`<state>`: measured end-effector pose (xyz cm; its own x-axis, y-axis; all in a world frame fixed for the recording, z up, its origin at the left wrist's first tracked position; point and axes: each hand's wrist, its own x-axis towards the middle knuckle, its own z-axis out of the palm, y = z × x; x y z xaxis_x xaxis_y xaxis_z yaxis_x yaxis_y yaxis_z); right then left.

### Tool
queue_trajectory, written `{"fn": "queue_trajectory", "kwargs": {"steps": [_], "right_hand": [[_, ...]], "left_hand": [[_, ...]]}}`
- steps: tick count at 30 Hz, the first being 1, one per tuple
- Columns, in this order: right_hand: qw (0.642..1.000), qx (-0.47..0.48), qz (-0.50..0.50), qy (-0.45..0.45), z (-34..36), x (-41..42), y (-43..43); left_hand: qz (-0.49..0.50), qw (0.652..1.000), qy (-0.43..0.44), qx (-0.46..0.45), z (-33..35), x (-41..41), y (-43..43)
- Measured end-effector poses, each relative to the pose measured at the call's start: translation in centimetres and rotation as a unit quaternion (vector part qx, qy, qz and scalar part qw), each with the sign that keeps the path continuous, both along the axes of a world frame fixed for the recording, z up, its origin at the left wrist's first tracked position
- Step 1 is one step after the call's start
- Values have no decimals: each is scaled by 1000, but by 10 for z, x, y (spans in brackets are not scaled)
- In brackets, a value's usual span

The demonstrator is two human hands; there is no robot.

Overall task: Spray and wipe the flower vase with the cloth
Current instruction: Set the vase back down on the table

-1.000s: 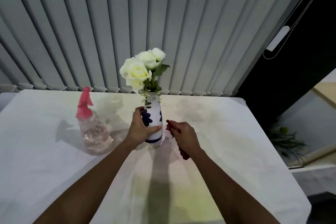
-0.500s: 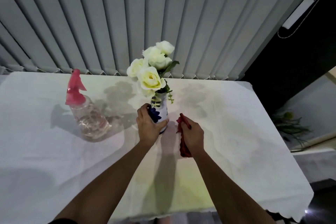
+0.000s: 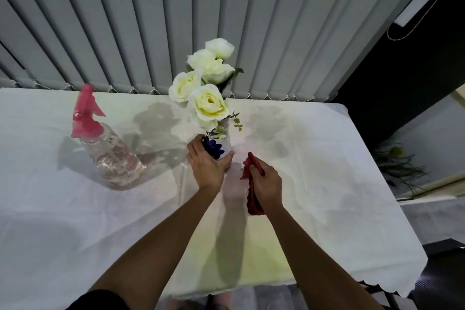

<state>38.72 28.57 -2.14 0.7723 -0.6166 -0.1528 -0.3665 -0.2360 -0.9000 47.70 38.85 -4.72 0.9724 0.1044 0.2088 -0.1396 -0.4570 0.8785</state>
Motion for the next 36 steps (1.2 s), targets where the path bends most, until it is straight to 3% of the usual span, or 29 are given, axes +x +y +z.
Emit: {"fn": "queue_trajectory", "kwargs": {"steps": [13, 17, 22, 26, 36], "right_hand": [[1000, 22, -3, -2, 4, -2, -4], [999, 33, 0, 0, 4, -5, -1], [999, 40, 2, 0, 5, -6, -1], [999, 53, 1, -10, 5, -5, 1], [997, 61, -1, -40, 17, -2, -4]], "left_hand": [[-14, 998, 60, -1, -12, 2, 2], [-75, 986, 120, -90, -12, 5, 10], [-171, 966, 181, -77, -13, 16, 30], [-233, 956, 172, -48, -4, 23, 39], [-154, 982, 110, -22, 12, 29, 51]]}}
